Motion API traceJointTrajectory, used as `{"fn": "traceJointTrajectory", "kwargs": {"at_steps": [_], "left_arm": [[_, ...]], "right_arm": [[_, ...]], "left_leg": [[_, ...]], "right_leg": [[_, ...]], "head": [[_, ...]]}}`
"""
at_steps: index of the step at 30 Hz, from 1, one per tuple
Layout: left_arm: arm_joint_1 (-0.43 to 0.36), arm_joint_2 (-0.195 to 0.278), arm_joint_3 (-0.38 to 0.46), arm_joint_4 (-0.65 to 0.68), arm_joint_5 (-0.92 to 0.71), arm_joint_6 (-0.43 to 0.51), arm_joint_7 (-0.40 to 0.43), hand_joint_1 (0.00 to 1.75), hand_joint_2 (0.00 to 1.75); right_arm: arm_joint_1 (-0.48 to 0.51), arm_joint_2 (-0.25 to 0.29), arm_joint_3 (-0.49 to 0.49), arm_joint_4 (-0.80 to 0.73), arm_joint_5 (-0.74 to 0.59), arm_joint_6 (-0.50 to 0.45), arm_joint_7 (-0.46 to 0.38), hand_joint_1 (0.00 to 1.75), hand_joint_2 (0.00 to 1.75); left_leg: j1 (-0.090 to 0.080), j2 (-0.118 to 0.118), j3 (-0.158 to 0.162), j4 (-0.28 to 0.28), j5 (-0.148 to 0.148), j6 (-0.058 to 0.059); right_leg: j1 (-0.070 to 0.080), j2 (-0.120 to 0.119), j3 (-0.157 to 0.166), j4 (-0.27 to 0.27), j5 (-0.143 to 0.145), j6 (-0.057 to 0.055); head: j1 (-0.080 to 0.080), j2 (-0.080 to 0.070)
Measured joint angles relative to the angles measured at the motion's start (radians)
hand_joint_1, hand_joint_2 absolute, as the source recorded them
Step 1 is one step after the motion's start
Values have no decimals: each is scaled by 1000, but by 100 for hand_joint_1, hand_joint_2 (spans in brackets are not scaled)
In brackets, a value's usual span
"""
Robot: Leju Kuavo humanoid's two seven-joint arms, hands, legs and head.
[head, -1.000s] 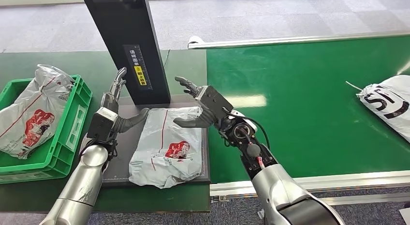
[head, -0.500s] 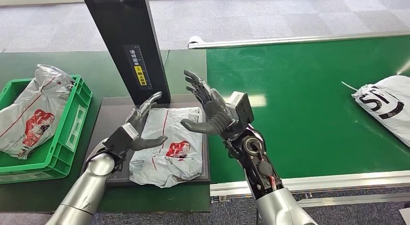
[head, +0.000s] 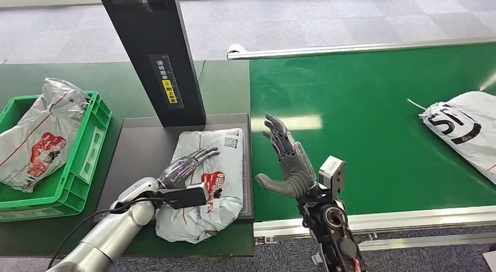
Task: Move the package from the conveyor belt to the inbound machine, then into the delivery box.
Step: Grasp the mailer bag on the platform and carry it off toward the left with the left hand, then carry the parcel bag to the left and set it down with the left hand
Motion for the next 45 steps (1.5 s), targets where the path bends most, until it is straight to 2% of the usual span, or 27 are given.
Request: {"fn": "traceJointTrajectory", "kwargs": {"at_steps": [7,8,11,12,18,23,30,34,39,43,45], "left_arm": [[-74,-11,-63,126,-1,0,-34,0,175],[-81,-13,-68,137,-1,1,-37,38,175],[-100,-24,-86,170,5,-5,-46,169,175],[-108,-32,-93,186,13,-9,-51,175,175],[-150,-82,-122,260,100,14,-88,175,175],[-134,-80,-118,199,180,57,-78,175,175],[-112,-72,-114,128,198,77,-69,175,175],[-94,-56,-73,59,230,224,-77,175,175],[-116,-1,41,-63,241,388,-71,175,175],[-153,55,138,-113,127,526,-46,175,175],[-171,80,180,-112,86,551,-38,175,175]], "right_arm": [[27,-4,-9,-67,-4,8,0,0,175],[28,-4,-9,-72,-4,8,0,0,175],[33,-4,-12,-81,-3,8,0,0,175],[33,-4,-14,-83,-1,8,0,0,175],[34,-2,-20,-91,5,0,8,0,175],[45,-1,-31,-95,7,-7,12,0,175],[51,0,-43,-99,8,-10,14,0,175],[55,0,-47,-99,14,-29,14,0,175],[61,-2,-56,-99,29,-88,11,0,175],[93,-6,-67,-105,36,-109,-4,0,175],[109,-8,-71,-112,37,-112,-7,0,175]], "left_leg": [[0,-1,6,0,0,0],[0,-2,7,0,0,0],[0,-4,9,0,0,0],[0,-5,10,0,1,1],[-1,-11,12,0,2,1],[-1,-10,9,0,2,1],[-1,-10,4,0,2,1],[-1,-10,1,0,2,1],[0,-9,0,0,3,0],[0,-9,-1,0,3,0],[0,-8,-2,0,3,0]], "right_leg": [[0,-1,7,0,0,0],[0,-2,8,0,0,0],[0,-3,11,0,0,0],[-1,-5,12,-1,0,0],[-1,-11,16,-1,-1,1],[-1,-11,13,0,0,1],[-1,-10,7,0,0,1],[-1,-10,4,0,0,1],[0,-9,2,0,0,0],[0,-9,1,0,0,0],[1,-9,0,0,0,0]], "head": [[0,0],[0,0],[0,0],[0,0],[0,0],[0,0],[0,0],[0,0],[0,0],[0,0],[0,0]]}}
